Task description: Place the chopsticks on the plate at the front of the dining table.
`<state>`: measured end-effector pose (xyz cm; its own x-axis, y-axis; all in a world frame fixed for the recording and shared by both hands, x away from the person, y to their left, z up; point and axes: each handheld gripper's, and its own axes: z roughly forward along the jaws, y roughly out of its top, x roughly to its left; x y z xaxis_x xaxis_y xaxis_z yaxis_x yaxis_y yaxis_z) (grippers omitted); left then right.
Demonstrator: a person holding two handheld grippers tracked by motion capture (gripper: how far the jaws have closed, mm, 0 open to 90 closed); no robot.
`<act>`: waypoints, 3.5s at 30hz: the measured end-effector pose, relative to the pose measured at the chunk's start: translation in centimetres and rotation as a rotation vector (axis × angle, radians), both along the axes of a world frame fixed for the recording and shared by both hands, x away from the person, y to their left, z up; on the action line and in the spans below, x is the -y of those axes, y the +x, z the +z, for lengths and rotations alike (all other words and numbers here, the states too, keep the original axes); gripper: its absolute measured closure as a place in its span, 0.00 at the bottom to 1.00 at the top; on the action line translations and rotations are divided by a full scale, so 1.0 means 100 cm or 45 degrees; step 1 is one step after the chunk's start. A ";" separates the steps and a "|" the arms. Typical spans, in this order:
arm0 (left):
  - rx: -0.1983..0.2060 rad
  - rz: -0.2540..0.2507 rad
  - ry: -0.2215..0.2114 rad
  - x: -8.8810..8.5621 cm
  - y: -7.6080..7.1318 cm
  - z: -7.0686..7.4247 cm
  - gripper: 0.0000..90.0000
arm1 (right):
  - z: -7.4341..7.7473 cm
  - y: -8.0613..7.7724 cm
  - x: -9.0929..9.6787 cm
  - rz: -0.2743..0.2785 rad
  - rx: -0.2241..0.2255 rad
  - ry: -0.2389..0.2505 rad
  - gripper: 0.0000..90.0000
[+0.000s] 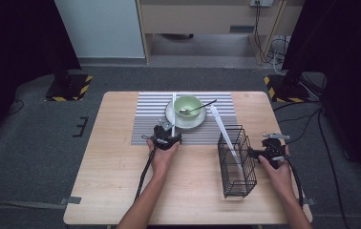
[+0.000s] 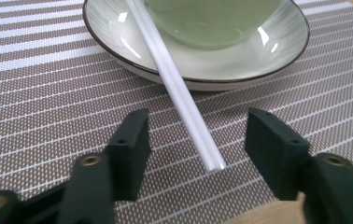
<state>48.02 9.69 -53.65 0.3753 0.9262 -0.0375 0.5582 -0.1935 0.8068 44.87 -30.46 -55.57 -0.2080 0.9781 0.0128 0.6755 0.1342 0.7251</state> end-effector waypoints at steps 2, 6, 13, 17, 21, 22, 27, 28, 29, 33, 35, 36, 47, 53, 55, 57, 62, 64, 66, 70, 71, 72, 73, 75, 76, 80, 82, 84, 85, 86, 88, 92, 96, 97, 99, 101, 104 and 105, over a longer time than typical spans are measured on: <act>0.001 -0.009 0.030 -0.001 -0.002 0.003 0.33 | 0.000 0.000 0.000 0.000 0.000 0.000 0.03; 0.030 -0.046 0.092 -0.006 -0.008 0.011 0.30 | 0.000 0.000 0.000 -0.001 -0.001 0.001 0.03; 0.012 -0.185 0.137 -0.013 -0.016 0.019 0.21 | 0.000 0.000 0.000 0.000 0.000 0.000 0.03; 0.005 -0.275 0.154 -0.014 -0.022 0.023 0.17 | 0.000 0.000 0.000 -0.001 -0.001 0.001 0.03; -0.009 -0.345 0.152 -0.014 -0.025 0.023 0.14 | 0.000 0.000 0.000 -0.001 0.000 0.000 0.03; -0.020 -0.363 0.148 -0.015 -0.025 0.023 0.13 | 0.000 0.000 0.000 -0.002 0.000 0.000 0.03; -0.049 -0.400 0.131 -0.016 -0.027 0.022 0.09 | 0.000 0.000 -0.001 -0.007 0.001 0.000 0.03; -0.051 -0.404 0.133 -0.017 -0.027 0.022 0.08 | 0.000 0.000 -0.001 -0.008 0.001 0.000 0.03; -0.053 -0.408 0.133 -0.017 -0.027 0.022 0.08 | 0.000 0.000 -0.001 -0.008 0.001 0.000 0.03; -0.068 -0.426 0.131 -0.020 -0.029 0.026 0.07 | 0.000 0.000 -0.001 -0.009 0.000 0.000 0.03; -0.064 -0.432 0.146 -0.022 -0.030 0.028 0.06 | 0.000 0.000 -0.001 -0.009 0.001 0.000 0.03; -0.063 -0.431 0.152 -0.023 -0.031 0.029 0.06 | 0.000 0.000 -0.001 -0.009 0.000 0.000 0.03; -0.062 -0.453 0.177 -0.032 -0.042 0.039 0.05 | 0.000 0.000 -0.001 -0.012 0.000 0.001 0.03; -0.061 -0.430 0.175 -0.044 -0.048 0.044 0.05 | 0.000 0.000 -0.001 -0.012 0.000 0.000 0.03; -0.064 -0.428 0.182 -0.048 -0.051 0.044 0.05 | 0.000 0.000 -0.001 -0.012 0.000 -0.001 0.03; -0.066 -0.416 0.187 -0.054 -0.053 0.043 0.05 | 0.000 0.000 -0.001 -0.012 0.000 -0.001 0.03; -0.071 -0.391 0.191 -0.069 -0.055 0.041 0.05 | 0.000 0.000 -0.001 -0.014 0.000 0.000 0.03; -0.076 -0.378 0.192 -0.074 -0.056 0.039 0.05 | 0.000 0.000 -0.001 -0.014 0.000 -0.001 0.03; -0.079 -0.370 0.191 -0.080 -0.056 0.038 0.05 | 0.000 0.000 -0.001 -0.014 0.000 -0.001 0.03; -0.086 -0.343 0.183 -0.092 -0.057 0.035 0.05 | 0.000 0.000 -0.001 -0.014 0.000 -0.001 0.03; -0.088 -0.337 0.181 -0.094 -0.057 0.035 0.05 | 0.000 0.000 -0.001 -0.014 0.000 -0.001 0.03; -0.091 -0.333 0.184 -0.096 -0.057 0.034 0.06 | 0.000 0.000 -0.001 -0.014 0.000 -0.001 0.03; -0.091 -0.332 0.182 -0.098 -0.058 0.032 0.06 | 0.000 0.000 -0.001 -0.014 0.000 -0.001 0.03; -0.089 -0.336 0.193 -0.101 -0.059 0.031 0.06 | 0.000 0.000 -0.001 -0.014 0.000 -0.001 0.03; -0.092 -0.338 0.195 -0.103 -0.060 0.029 0.06 | 0.000 0.000 -0.001 -0.014 0.000 -0.001 0.03; -0.110 -0.334 0.198 -0.111 -0.063 0.024 0.06 | 0.000 0.000 -0.001 -0.014 0.000 -0.001 0.03; -0.120 -0.330 0.197 -0.113 -0.065 0.022 0.06 | 0.000 0.000 -0.001 -0.014 0.000 -0.001 0.03; -0.129 -0.329 0.191 -0.116 -0.068 0.020 0.06 | 0.000 0.000 -0.001 -0.014 0.000 -0.001 0.03; -0.133 -0.332 0.190 -0.117 -0.070 0.019 0.06 | 0.000 0.000 -0.001 -0.014 0.000 -0.001 0.03; -0.134 -0.332 0.190 -0.118 -0.071 0.019 0.06 | 0.000 0.000 -0.001 -0.014 0.000 -0.001 0.03; -0.139 -0.335 0.193 -0.120 -0.074 0.018 0.06 | 0.000 0.000 -0.001 -0.015 0.000 0.000 0.03; -0.169 -0.329 0.205 -0.123 -0.082 0.013 0.06 | 0.000 0.000 -0.001 -0.016 0.000 -0.001 0.03; -0.193 -0.287 0.196 -0.123 -0.084 0.004 0.05 | 0.000 0.000 -0.002 -0.019 -0.002 0.000 0.03; -0.194 -0.279 0.183 -0.123 -0.084 0.002 0.05 | 0.000 0.000 -0.002 -0.019 -0.001 0.000 0.03; -0.195 -0.268 0.181 -0.122 -0.084 0.000 0.05 | 0.000 0.000 -0.002 -0.019 -0.002 0.000 0.03; -0.191 -0.256 0.169 -0.121 -0.086 -0.001 0.05 | 0.000 0.000 -0.001 -0.019 -0.001 0.000 0.03; -0.180 -0.249 0.158 -0.120 -0.087 -0.005 0.05 | 0.000 0.000 -0.002 -0.019 -0.002 0.000 0.03; -0.166 -0.247 0.165 -0.120 -0.087 -0.006 0.04 | 0.000 0.000 -0.001 -0.019 -0.001 0.000 0.03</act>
<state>39.34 21.72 -54.27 0.5458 0.8377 0.0176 0.5980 -0.4041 0.6922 44.87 -30.31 -55.57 -0.1937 0.9810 0.0126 0.6780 0.1246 0.7244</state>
